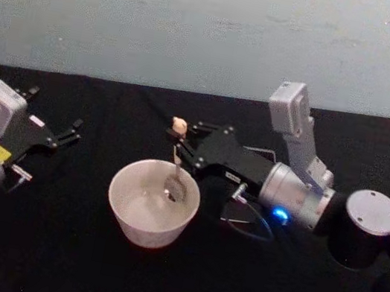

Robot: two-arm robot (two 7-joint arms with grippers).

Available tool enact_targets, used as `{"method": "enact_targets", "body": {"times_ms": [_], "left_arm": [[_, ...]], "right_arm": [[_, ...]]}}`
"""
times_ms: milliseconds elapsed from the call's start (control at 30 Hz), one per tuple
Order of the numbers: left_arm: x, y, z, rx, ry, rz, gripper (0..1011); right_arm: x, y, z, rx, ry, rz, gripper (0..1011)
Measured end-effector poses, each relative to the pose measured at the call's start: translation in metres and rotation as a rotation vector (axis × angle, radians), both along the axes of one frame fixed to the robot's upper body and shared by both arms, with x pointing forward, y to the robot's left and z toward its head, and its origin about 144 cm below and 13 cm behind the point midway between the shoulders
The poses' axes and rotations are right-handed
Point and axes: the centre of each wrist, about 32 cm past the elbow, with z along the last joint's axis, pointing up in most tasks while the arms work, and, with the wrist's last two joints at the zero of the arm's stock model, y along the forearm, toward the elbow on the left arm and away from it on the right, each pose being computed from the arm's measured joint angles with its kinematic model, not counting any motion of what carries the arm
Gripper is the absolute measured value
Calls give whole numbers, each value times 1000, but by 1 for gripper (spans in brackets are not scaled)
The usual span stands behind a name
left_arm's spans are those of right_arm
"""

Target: Pick up the stirring spoon with one hand, stir inside the cup, then place it back in its original position.

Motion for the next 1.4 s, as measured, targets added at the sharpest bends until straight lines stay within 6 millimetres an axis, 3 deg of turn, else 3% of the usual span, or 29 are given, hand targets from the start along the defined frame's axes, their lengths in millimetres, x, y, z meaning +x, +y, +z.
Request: {"method": "enact_targets", "body": {"times_ms": [367, 700, 1133, 1400], "left_arm": [[0, 0, 0, 0, 0, 0, 1002], [0, 0, 0, 0, 0, 0, 1001], [0, 0, 0, 0, 0, 0, 1001], [0, 0, 0, 0, 0, 0, 1001]], "right_arm": [[-20, -7, -4, -5, 33, 62, 192], [-26, 8, -4, 18, 55, 128, 192], [-12, 31, -7, 35, 72, 106, 192], [-1, 30, -7, 32, 67, 29, 192]]}}
